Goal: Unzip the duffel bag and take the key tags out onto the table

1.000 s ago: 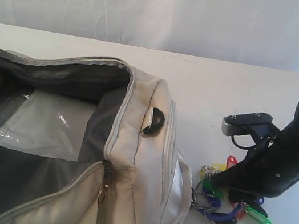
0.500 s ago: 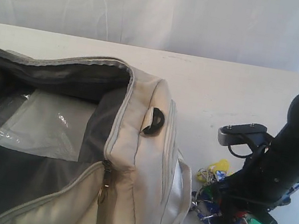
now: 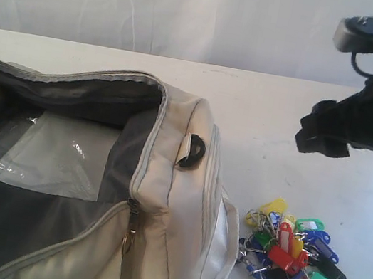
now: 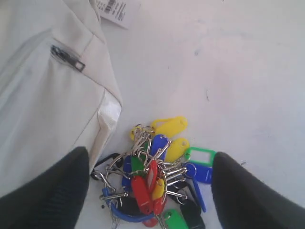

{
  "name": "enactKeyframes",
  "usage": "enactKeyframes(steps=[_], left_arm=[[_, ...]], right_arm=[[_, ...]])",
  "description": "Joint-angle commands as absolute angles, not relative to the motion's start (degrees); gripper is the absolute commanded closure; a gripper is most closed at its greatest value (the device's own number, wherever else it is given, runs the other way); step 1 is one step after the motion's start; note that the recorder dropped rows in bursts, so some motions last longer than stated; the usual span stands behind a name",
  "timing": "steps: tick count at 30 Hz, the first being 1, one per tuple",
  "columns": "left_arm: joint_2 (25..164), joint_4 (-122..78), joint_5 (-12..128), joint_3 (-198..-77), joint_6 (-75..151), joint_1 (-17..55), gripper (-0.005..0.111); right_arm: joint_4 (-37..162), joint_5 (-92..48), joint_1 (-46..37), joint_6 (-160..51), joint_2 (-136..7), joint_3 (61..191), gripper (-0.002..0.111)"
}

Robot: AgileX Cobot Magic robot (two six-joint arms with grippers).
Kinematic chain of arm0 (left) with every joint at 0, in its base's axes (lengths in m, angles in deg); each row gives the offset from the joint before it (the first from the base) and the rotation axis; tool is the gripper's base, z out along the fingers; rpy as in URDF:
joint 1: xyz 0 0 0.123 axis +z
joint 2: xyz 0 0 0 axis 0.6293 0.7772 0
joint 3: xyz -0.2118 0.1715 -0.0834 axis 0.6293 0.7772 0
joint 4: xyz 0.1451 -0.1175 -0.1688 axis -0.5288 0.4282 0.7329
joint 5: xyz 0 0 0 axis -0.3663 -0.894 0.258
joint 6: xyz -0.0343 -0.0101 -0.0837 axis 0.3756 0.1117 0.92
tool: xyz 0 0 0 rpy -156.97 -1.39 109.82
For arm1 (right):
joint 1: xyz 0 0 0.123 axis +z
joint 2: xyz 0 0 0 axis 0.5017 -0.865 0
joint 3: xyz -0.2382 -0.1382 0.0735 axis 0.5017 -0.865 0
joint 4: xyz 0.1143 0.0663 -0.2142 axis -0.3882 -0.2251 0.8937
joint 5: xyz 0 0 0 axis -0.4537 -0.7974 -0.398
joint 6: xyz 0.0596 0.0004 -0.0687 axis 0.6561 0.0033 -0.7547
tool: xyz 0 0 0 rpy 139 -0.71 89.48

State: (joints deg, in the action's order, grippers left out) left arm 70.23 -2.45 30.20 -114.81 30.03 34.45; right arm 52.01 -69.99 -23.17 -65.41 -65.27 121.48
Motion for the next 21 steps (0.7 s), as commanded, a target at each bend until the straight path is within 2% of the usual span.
enactKeyframes(steps=[1, 2, 21], left_arm=[[70.17, -1.38, 29.79, -114.68, 30.03, 34.11, 0.107], [70.17, -1.38, 29.79, -114.68, 30.03, 34.11, 0.107], [70.17, -2.22, 31.5, -114.68, 30.01, 34.11, 0.107]], right_arm=[[51.53, -74.4, -23.36, -65.5, -60.49, 121.75, 0.093], [51.53, -74.43, -23.36, -65.5, -60.24, 121.63, 0.108], [51.53, -75.04, -23.36, -64.85, -60.24, 121.63, 0.107]])
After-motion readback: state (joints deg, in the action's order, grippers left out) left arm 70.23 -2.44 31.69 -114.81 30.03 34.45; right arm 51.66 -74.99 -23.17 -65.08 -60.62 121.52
